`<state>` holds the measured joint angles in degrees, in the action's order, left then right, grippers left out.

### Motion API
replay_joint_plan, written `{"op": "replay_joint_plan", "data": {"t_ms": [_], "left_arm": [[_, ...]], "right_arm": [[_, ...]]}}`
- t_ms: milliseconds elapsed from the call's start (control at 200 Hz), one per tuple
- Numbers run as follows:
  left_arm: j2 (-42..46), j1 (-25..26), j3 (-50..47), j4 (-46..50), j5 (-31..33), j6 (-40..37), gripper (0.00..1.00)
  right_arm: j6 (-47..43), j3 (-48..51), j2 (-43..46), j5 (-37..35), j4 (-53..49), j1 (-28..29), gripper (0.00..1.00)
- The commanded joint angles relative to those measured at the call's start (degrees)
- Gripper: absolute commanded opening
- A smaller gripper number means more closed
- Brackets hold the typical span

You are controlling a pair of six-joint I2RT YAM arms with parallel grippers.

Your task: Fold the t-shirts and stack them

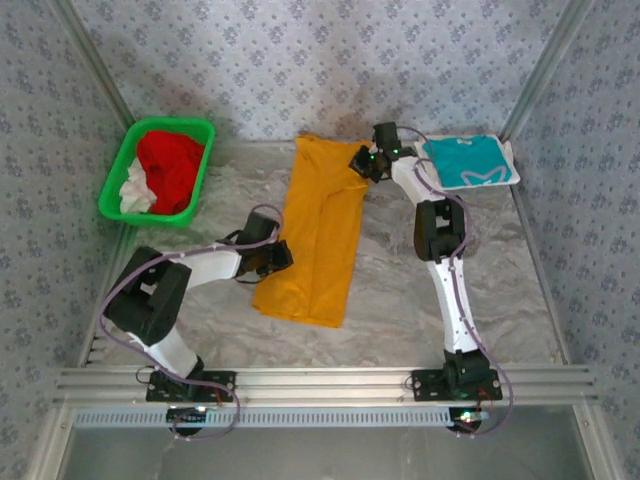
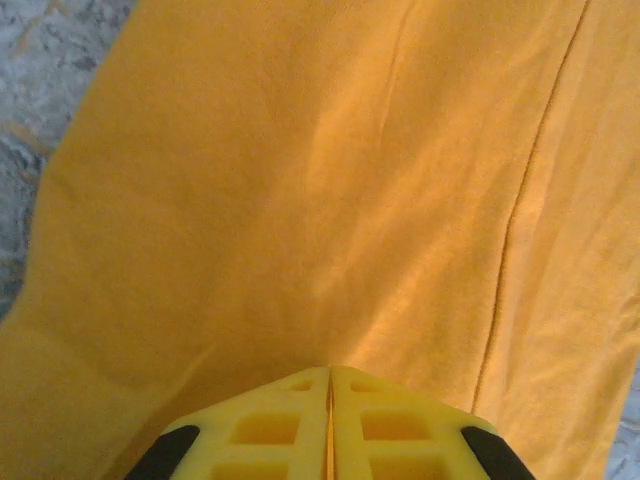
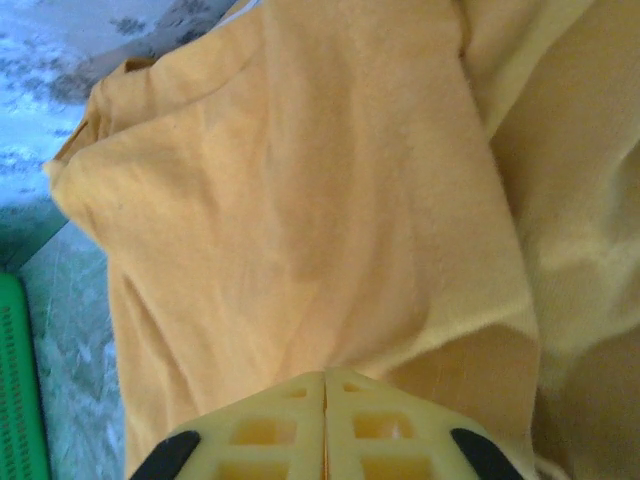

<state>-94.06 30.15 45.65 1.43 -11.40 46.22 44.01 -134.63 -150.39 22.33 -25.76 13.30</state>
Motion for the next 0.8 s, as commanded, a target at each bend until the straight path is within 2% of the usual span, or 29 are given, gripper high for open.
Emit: {"op": "replay_joint_plan", "data": {"t_ms": [0,55,185,265,350,540,630,794], "left_arm": [[6.0,0.4,-1.2,2.1,-0.4,2.5,0.10],[8.6,-0.2,-1.7,5.1,1.4,1.5,0.12],[13.0,-2.7,-2.3,11.7,2.3,-1.8,0.12],[15.2,-3.1,-3.0,14.9,1.7,-3.8,0.10],[17.4,-3.0,-5.4,15.7,-0.1,-4.8,0.07],[17.6,-2.7,-11.4,13.2,-4.0,-5.5,0.00],[17.6,-0.9,-13.1,10.6,-4.3,-5.2,0.00],[16.5,4.5,-16.9,6.3,-2.2,-1.7,0.00]], "right_arm": [[-5.5,7.2,13.6,4.4,-2.6,1.6,0.13],[-7.5,18.2,21.2,4.0,0.2,3.2,0.13],[-5.8,47.1,38.4,-0.3,12.5,8.1,0.13],[-5.3,60.2,45.5,-2.4,15.8,11.9,0.04],[-4.6,70.9,49.9,-2.5,16.7,15.9,0.00],[-2.8,81.9,52.6,-1.7,17.6,22.8,0.00],[0.0,84.9,51.5,1.8,21.1,22.5,0.00],[1.7,88.0,50.3,-1.8,19.1,19.8,0.00]]}}
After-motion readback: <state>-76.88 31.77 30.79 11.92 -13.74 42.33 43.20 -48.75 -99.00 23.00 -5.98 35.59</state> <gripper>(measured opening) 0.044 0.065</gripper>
